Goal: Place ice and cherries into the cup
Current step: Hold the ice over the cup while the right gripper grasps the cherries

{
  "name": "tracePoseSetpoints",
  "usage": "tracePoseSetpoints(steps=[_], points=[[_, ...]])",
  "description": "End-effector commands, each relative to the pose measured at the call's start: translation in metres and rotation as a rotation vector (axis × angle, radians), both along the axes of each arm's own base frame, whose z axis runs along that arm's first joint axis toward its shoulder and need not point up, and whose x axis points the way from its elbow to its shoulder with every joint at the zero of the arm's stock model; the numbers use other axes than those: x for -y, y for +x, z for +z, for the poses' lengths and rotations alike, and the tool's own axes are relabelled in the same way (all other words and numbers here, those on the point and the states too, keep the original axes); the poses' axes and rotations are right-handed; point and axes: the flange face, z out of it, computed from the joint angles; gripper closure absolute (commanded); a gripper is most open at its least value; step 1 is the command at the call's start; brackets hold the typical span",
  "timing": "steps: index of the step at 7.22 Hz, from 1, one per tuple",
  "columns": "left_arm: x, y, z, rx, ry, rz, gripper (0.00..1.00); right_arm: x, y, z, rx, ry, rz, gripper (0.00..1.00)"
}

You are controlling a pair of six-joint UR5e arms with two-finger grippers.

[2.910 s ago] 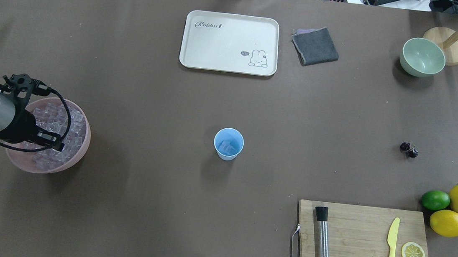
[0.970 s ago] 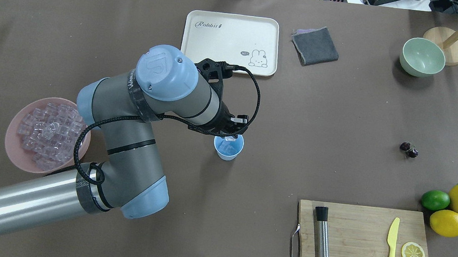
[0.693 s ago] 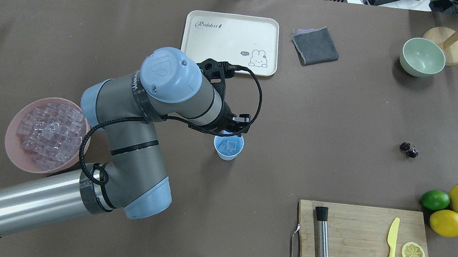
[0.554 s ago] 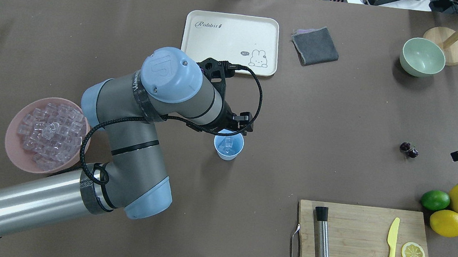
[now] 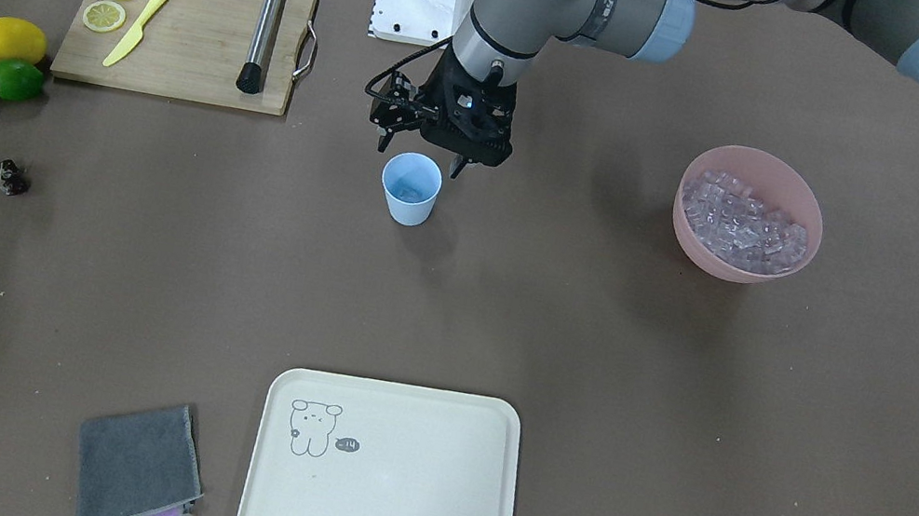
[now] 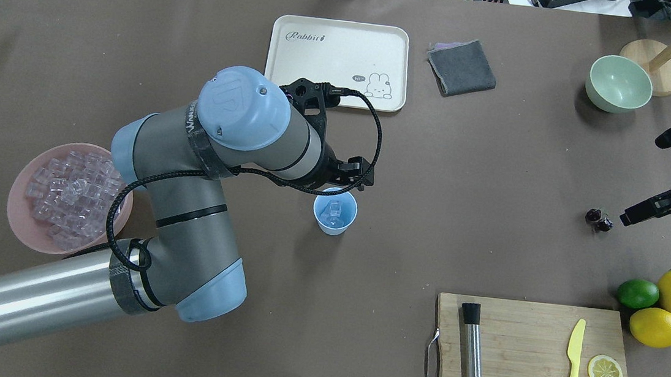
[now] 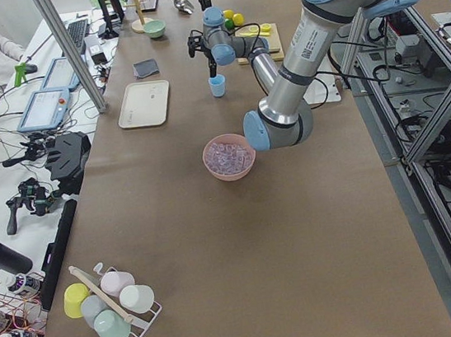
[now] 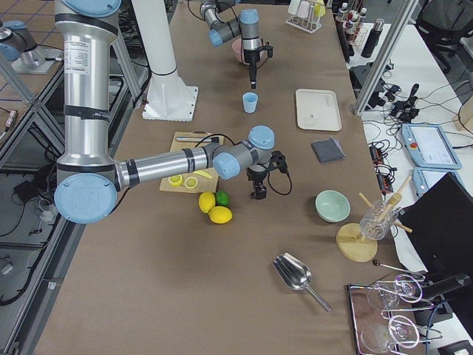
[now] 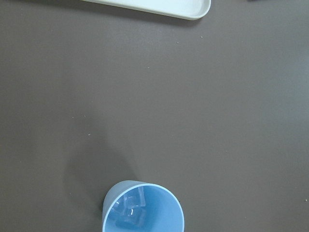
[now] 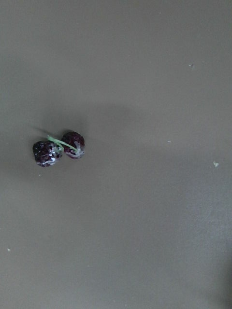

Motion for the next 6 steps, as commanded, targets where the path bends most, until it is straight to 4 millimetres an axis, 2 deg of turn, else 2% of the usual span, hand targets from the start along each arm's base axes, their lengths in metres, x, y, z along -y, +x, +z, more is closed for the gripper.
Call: tracePoseSetpoints(steps=[1, 3, 5, 6], points=[[0.000, 0.000, -0.001, 0.000, 0.002, -0.003, 0.03, 0.007, -0.031, -0.011, -0.035, 0.058, -0.025, 0.26], [0.000, 0.000, 0.001, 0.002, 0.002, -0.002, 0.03, 0.001, -0.048, -0.008, -0.054, 0.068, -0.052, 0.38], [0.000, 0.000, 0.001, 0.003, 0.002, -0.004, 0.03, 0.000, -0.055, 0.009, -0.093, 0.066, -0.060, 0.38], [0.000, 0.000, 0.001, 0.003, 0.001, -0.004, 0.03, 0.000, -0.055, 0.014, -0.084, 0.078, -0.060, 0.50]])
